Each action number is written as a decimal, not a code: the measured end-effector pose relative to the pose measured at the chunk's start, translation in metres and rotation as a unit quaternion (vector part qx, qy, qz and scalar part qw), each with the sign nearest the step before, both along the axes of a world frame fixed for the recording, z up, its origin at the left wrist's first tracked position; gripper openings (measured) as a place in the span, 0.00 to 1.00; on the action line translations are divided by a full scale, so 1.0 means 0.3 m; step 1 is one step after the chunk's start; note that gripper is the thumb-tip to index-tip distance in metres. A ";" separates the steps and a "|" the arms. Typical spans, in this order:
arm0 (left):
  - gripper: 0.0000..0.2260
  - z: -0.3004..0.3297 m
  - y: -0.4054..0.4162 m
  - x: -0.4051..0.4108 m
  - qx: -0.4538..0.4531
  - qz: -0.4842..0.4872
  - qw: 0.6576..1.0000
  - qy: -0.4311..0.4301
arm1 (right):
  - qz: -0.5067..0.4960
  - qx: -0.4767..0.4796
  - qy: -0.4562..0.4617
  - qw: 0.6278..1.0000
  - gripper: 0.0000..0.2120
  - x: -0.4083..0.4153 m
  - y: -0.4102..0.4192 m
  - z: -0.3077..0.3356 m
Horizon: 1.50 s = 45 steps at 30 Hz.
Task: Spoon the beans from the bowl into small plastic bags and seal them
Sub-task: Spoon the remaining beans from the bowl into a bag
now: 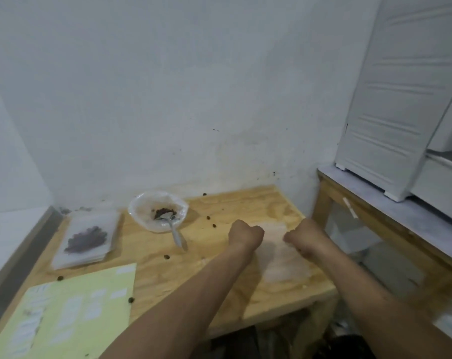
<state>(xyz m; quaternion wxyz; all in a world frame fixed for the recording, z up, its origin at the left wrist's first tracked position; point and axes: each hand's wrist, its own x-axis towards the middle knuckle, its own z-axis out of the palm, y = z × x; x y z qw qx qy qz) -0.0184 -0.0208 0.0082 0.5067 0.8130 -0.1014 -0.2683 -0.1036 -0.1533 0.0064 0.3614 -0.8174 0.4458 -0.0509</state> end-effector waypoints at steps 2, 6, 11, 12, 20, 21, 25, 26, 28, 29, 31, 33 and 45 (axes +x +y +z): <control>0.11 -0.005 0.006 0.029 -0.035 0.031 0.998 0.051 | -0.018 0.042 -0.010 0.999 0.09 0.013 -0.008 -0.011; 0.10 -0.017 0.045 0.082 -0.098 0.069 0.990 0.075 | -0.023 0.119 -0.066 0.990 0.09 0.027 0.000 0.007; 0.07 0.011 0.134 0.153 -0.201 0.107 0.974 0.020 | 0.011 0.176 -0.147 0.973 0.08 0.075 0.092 0.078; 0.08 0.030 0.161 0.170 -0.210 0.108 0.972 0.008 | 0.033 0.138 -0.151 0.978 0.13 0.096 0.102 0.085; 0.08 0.159 0.391 0.255 -0.247 0.124 0.958 -0.072 | 0.281 -0.235 -0.207 0.907 0.23 0.300 0.274 0.213; 0.08 0.168 0.413 0.259 -0.252 0.127 0.956 -0.077 | 0.295 -0.250 -0.206 0.899 0.22 0.326 0.300 0.221; 0.08 0.188 0.490 0.282 -0.258 0.150 0.950 -0.091 | 0.324 -0.286 -0.223 0.874 0.18 0.392 0.387 0.240; 0.08 0.191 0.505 0.284 -0.255 0.154 0.950 -0.094 | 0.326 -0.294 -0.227 0.869 0.17 0.401 0.402 0.238; 0.08 0.195 0.531 0.288 -0.248 0.162 0.950 -0.099 | 0.325 -0.320 -0.245 0.856 0.16 0.415 0.423 0.229; 0.08 0.195 0.541 0.289 -0.246 0.164 0.950 -0.102 | 0.323 -0.337 -0.258 0.846 0.15 0.419 0.432 0.222; 0.08 0.192 0.556 0.294 -0.245 0.167 0.949 -0.104 | 0.311 -0.370 -0.281 0.829 0.13 0.426 0.444 0.210; 0.09 0.191 0.566 0.299 -0.240 0.169 0.951 -0.102 | 0.300 -0.396 -0.314 0.809 0.12 0.429 0.451 0.204; 0.07 0.206 0.606 0.337 -0.179 0.084 0.955 -0.219 | 0.383 -0.118 -0.164 0.901 0.03 0.403 0.464 0.346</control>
